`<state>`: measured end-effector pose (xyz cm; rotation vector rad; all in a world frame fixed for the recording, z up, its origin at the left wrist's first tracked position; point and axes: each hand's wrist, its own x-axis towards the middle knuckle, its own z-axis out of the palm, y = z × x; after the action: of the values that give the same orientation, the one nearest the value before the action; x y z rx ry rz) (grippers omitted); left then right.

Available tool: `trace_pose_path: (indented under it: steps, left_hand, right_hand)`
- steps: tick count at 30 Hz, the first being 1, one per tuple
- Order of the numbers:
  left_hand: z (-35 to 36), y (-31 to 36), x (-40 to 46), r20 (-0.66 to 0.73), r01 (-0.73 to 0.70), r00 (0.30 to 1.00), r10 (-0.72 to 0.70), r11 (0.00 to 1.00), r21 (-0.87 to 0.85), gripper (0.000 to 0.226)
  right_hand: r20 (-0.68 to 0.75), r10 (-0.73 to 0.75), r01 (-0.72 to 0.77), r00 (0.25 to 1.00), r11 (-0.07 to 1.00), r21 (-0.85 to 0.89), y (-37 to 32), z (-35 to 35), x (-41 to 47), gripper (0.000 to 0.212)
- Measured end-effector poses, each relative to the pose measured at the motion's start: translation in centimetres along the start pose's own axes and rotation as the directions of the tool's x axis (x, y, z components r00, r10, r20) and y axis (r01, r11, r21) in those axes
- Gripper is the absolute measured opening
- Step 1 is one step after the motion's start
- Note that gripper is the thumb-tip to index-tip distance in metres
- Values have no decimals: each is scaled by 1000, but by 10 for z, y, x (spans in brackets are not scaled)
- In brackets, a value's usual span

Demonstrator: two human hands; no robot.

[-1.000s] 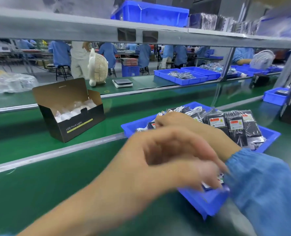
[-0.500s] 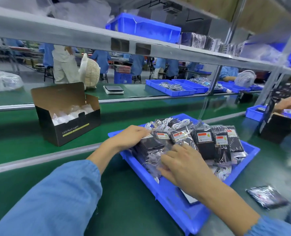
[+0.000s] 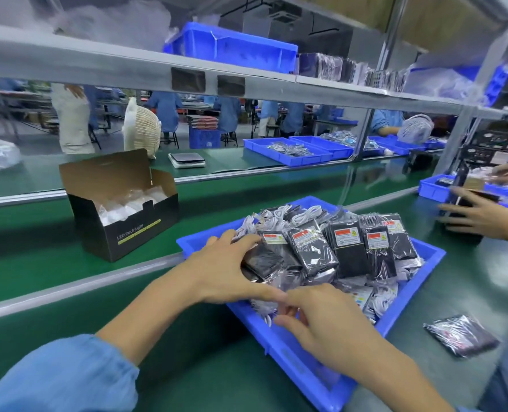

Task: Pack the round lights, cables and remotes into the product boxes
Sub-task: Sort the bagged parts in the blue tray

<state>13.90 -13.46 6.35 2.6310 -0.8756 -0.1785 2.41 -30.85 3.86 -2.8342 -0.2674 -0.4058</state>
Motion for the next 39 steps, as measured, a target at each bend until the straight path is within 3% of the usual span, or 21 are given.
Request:
trace_pose_path:
  steps: [4, 9, 11, 14, 17, 19, 24, 27, 29, 31, 35, 39]
  left_hand:
    - [6, -2, 2, -61, -55, 996, 58, 998, 42, 100]
    - [17, 0, 9, -65, -58, 996, 62, 996, 65, 120]
    - [16, -1, 16, -61, -73, 995, 78, 994, 87, 117]
    - [14, -8, 22, -70, -111, 991, 112, 994, 7, 104]
    - [9, -18, 23, -107, -132, 987, 124, 989, -73, 98]
    - [5, -23, 23, -105, -137, 987, 125, 983, -120, 98]
    - [-6, -19, 16, 71, -112, 990, 120, 988, -110, 112]
    - [-10, -12, 12, 104, -58, 992, 64, 996, -65, 118]
    - [-6, -6, 13, 33, -23, 999, 24, 1000, -16, 99]
    - [0, 0, 15, -52, -24, 998, 26, 999, 39, 71]
    - [-11, 14, 20, -42, -126, 992, 122, 984, -128, 65]
    - [-30, 24, 46, 18, -64, 997, 73, 953, -296, 52]
  right_hand:
    - [12, -15, 11, 1000, 964, 267, 0, -12, -14, 17]
    - [-63, -159, 170, 985, 959, 226, -6, -12, -19, 13]
    - [-46, -184, 189, 982, 968, 162, -7, -10, -20, 13]
    - [24, -153, 151, 988, 987, 51, 4, -13, -24, 16]
    - [107, -35, 28, 994, 997, 65, 19, -23, -37, 15]
    - [72, 10, -18, 997, 993, 117, 29, -27, -50, 15]
    - [60, 3, -12, 998, 987, 162, 27, -36, -28, 22]
    - [-104, -137, 135, 985, 990, -32, 22, -45, 29, 22]
    - [29, -187, 189, 982, 953, -236, 19, -44, 68, 49]
    - [224, -143, 204, 964, 940, -275, 17, -43, 93, 64]
    - [265, -113, 167, 958, 967, -191, 18, -43, 105, 54]
    - [253, -130, 212, 959, 919, -331, 11, -35, 96, 35]
